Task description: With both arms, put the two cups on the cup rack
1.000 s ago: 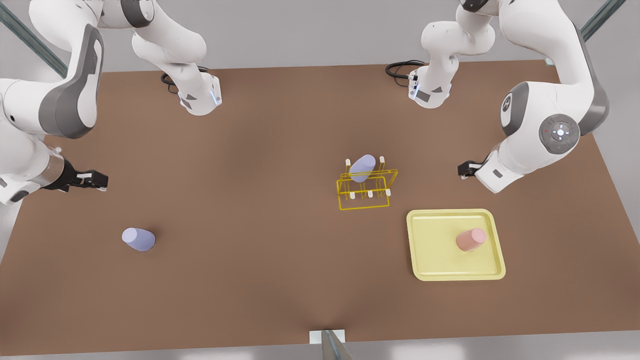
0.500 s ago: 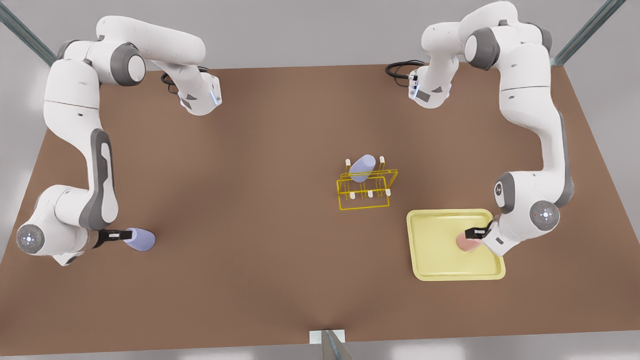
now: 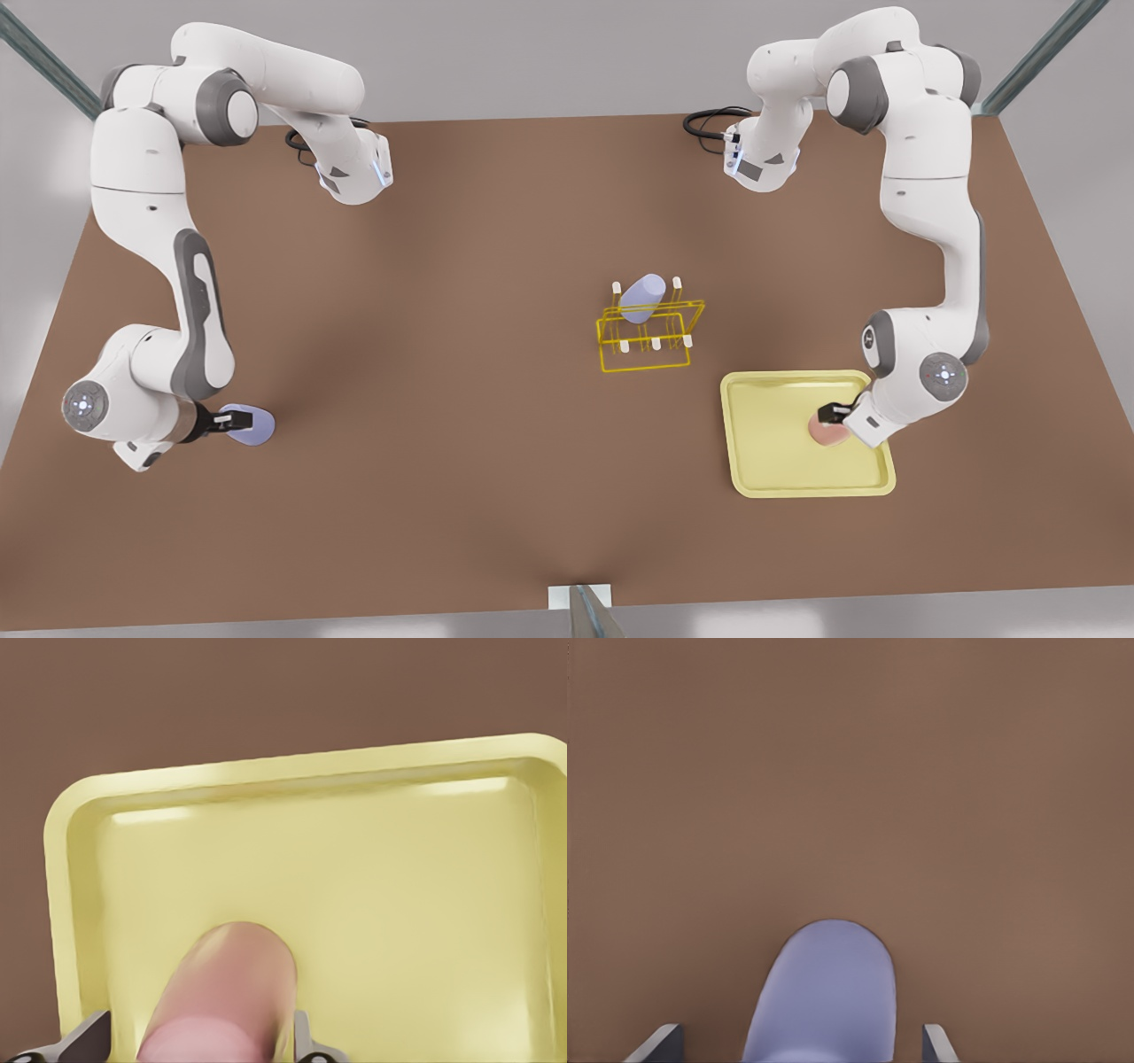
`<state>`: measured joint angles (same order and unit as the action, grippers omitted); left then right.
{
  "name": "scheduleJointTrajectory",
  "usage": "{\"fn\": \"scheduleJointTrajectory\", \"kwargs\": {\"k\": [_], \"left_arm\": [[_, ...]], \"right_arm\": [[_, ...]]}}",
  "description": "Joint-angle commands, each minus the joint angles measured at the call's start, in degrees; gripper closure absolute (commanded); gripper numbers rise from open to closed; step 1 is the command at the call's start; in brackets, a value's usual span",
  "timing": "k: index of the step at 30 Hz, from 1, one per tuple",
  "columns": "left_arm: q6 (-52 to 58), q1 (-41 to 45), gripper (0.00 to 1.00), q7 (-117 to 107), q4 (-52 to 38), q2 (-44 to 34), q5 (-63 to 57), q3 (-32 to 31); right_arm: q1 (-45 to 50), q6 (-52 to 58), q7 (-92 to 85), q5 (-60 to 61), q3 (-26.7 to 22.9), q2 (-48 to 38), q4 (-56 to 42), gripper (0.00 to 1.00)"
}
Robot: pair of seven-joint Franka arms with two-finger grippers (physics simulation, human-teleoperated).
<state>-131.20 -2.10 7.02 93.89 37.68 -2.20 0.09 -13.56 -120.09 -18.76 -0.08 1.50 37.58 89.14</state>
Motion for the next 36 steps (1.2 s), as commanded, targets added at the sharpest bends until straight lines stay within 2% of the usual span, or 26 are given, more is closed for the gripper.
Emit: {"fn": "scheduleJointTrajectory", "kwargs": {"k": [1, 9, 13, 15, 19, 27, 34, 36], "left_arm": [[-0.28, 0.0, 0.0, 2.65, 0.59, -0.06, -0.08, 0.0], [-0.64, 0.0, 0.0, 2.56, 1.03, 1.35, -0.17, 0.0], [-0.72, -0.09, 0.0, 2.65, 1.03, 1.7, -0.17, 0.0], [-0.9, -0.09, 0.09, 2.56, 1.03, 1.96, -0.17, 0.0], [-0.9, -0.09, 0.09, 2.56, 0.94, 2.05, -0.17, 0.0], [-0.9, -0.09, 0.14, 2.65, 0.86, 1.61, -0.43, -0.09], [1.03, 2.45, 0.15, 1.77, 1.03, -3.57, -0.26, -0.44], [3.58, 5.26, 0.15, -1.65, 0.94, -5.24, -0.17, -0.44]], "right_arm": [[0.11, -0.32, -5.15, 0.08, 0.0, 0.12, 0.07, 0.0], [0.11, -1.99, -1.9, -0.45, -0.35, -0.14, 2.97, 0.0], [0.02, -6.83, -1.46, -0.45, -0.71, -0.32, 5.96, 0.0], [-0.07, -9.37, -1.46, -0.45, -0.88, -0.41, 7.36, 0.0], [-0.33, -15.35, -1.37, -0.36, -0.88, -1.81, 10.53, 0.0], [-0.42, -14.74, -0.23, 0.08, -0.88, -1.99, 13.16, 0.0], [-0.42, -14.47, -0.23, 0.08, -0.88, -1.99, 13.16, 0.0], [-0.42, -14.47, -0.23, 0.08, -0.88, -1.73, 12.81, 0.03]]}}
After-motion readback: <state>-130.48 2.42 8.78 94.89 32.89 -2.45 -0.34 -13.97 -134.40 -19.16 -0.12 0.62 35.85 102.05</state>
